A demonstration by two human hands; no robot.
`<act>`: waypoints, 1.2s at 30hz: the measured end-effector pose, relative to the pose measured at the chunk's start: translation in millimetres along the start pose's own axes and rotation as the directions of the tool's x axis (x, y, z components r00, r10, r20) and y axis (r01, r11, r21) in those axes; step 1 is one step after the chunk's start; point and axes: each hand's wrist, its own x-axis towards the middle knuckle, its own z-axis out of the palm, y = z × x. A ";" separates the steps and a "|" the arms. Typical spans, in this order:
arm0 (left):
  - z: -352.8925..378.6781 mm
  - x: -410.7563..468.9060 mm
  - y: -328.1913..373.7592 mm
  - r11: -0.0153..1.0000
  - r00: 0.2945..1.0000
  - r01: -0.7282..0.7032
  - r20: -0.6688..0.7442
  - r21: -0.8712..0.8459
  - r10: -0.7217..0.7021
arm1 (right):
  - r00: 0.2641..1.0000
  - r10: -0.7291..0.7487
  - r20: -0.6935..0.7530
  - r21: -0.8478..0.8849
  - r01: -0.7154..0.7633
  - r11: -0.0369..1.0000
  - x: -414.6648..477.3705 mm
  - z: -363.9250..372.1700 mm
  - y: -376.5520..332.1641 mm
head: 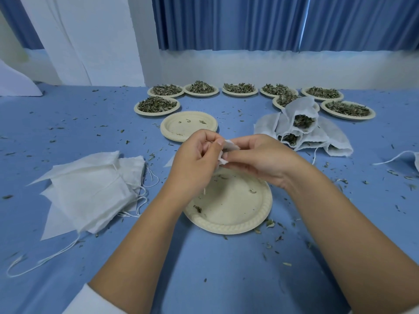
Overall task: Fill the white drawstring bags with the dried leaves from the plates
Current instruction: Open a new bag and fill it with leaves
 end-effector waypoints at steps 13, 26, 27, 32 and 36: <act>6.5 -4.4 0.9 1.000 0.997 0.026 0.072 -0.005 -0.026 | 0.974 -0.170 -0.147 -0.454 0.087 0.887 0.8 12.1 4.8; 4.1 -1.5 1.7 1.000 0.999 -0.019 -0.048 0.009 0.020 | 0.977 -0.141 -0.162 -0.365 0.074 0.928 -0.1 7.9 0.5; 2.6 -0.3 1.3 1.000 0.996 -0.029 -0.089 0.000 0.029 | 0.979 -0.121 -0.163 -0.353 0.057 0.934 -1.1 4.7 -2.4; -4.1 4.7 1.6 1.000 0.975 -0.017 -0.220 -0.022 0.012 | 0.992 0.118 -0.053 -0.337 -0.129 0.933 -6.8 -4.8 -10.3; -4.9 4.5 3.2 1.000 0.978 -0.007 -0.208 -0.024 0.002 | 0.992 0.119 0.039 -0.129 -0.113 0.985 -6.8 -0.2 -12.8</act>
